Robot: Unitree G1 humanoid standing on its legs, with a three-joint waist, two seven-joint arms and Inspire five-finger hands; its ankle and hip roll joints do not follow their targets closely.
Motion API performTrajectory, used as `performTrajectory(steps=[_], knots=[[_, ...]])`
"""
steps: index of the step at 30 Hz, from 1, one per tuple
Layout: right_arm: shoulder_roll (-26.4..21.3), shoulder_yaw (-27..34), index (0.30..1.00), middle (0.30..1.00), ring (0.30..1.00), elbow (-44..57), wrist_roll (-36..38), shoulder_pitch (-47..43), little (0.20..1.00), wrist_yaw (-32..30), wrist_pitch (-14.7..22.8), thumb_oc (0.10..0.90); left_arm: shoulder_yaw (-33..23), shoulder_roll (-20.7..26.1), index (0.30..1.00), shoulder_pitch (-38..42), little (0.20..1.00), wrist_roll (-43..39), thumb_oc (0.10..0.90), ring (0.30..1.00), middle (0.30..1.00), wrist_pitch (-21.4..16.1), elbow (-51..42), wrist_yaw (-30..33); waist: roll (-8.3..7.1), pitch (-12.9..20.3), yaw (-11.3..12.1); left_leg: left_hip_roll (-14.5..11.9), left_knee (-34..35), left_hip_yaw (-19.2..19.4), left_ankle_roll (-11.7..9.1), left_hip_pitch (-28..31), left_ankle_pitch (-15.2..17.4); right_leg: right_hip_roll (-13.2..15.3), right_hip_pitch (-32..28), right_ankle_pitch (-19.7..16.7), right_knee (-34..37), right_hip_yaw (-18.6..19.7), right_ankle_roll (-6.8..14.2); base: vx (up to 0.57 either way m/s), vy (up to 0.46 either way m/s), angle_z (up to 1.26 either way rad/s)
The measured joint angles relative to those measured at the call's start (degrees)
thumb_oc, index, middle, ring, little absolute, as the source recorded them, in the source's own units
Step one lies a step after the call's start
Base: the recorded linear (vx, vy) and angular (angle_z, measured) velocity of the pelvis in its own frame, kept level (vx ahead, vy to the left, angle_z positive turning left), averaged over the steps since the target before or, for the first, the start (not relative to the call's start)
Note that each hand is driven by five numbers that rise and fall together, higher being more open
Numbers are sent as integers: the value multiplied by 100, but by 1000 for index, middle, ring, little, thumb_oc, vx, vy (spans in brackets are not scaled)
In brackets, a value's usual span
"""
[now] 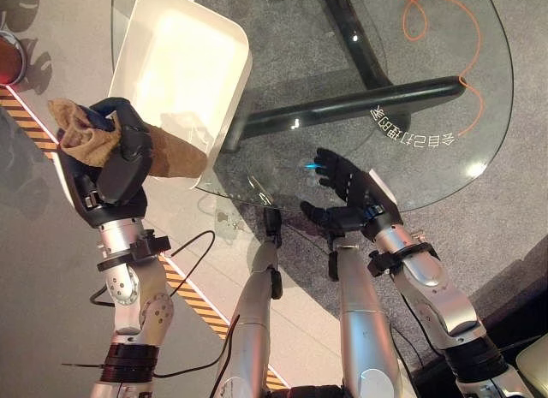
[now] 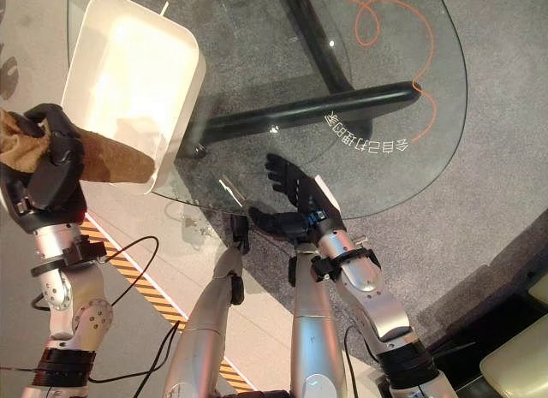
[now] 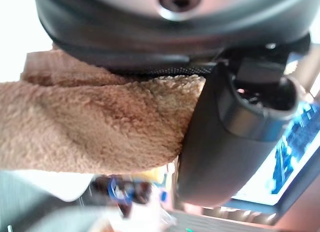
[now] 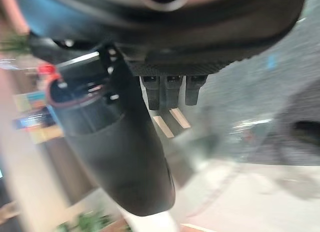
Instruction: Wipe the table with a cloth and put it in the basket.
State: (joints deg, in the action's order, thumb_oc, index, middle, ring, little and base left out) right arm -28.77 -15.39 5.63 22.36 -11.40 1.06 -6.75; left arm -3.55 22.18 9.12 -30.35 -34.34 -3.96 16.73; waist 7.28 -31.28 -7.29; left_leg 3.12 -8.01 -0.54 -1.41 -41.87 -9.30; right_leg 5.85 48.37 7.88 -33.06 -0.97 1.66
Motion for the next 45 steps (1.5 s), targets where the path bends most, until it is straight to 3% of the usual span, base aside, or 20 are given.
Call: performTrajectory(steps=[3,9,15,19,30,45], knots=[[-196,-250,900,900,900,-410,5,31,900,3,-156,800,-14,364,300,188,200,1220,100,300,300,356,2,881,2,0,-1,16,1,0,-18,-15,-16,19,69,58,-115,6,-35,33,112,4],[-312,-416,900,900,900,-936,33,-50,900,259,-165,800,-70,1161,300,910,200,2544,100,300,300,1084,368,1967,6,2,-66,44,0,5,-99,-32,-70,49,180,144,-323,22,-81,48,123,4],[-541,-522,900,900,900,-1171,215,-203,900,442,-145,800,-26,1771,300,1711,200,3555,100,300,300,1888,1293,2356,18,11,-110,-21,-105,31,-134,-283,-41,23,434,135,-412,32,-110,34,66,-2],[-731,-521,900,900,900,-1218,311,-229,900,474,-141,800,255,1977,300,2122,200,3869,100,300,300,2165,1780,2386,18,10,-188,-30,-316,37,-176,-575,-42,24,645,135,-479,3,-114,37,40,3],[-803,-631,900,900,900,-1435,590,-569,900,538,-114,800,1459,1997,300,3032,200,3865,100,300,300,2393,3142,2262,14,9,-296,-5,-759,-22,-199,-1267,55,34,1162,125,-645,-51,-115,20,12,2],[-992,-720,900,900,900,-1948,966,-1137,900,549,-38,800,1653,1997,300,3657,200,3774,100,300,300,2407,3943,2345,-19,6,-402,-2,-1153,-13,-165,-1940,129,30,1722,39,-769,-34,-68,20,21,-1]])
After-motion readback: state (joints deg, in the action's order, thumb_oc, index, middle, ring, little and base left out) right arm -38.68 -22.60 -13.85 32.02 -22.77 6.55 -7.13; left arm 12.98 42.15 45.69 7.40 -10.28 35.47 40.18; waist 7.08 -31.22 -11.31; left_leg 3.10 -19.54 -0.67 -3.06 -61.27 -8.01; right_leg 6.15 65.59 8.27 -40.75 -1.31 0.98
